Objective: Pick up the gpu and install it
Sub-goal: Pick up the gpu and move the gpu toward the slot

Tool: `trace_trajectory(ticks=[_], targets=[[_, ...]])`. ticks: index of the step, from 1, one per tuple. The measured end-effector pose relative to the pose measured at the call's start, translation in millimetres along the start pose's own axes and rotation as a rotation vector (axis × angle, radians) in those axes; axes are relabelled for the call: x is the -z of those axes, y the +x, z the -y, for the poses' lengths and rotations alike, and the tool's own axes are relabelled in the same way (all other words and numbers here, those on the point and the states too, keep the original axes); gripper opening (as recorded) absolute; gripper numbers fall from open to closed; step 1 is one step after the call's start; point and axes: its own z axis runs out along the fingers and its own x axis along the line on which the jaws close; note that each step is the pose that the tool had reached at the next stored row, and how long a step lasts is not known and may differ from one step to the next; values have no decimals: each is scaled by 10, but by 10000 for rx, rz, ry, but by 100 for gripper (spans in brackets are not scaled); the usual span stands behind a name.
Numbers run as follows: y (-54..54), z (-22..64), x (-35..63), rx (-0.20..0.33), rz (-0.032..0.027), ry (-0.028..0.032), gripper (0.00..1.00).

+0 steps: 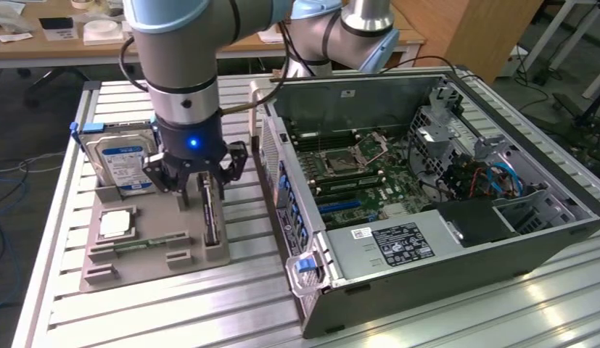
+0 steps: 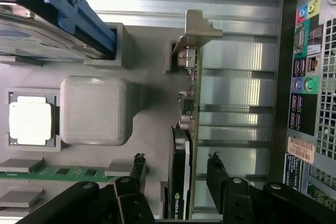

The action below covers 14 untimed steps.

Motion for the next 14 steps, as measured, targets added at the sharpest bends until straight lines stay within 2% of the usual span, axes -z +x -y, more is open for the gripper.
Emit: trace_trajectory(ticks=[14], targets=[[-51,5,-248,-385,7,37,59]])
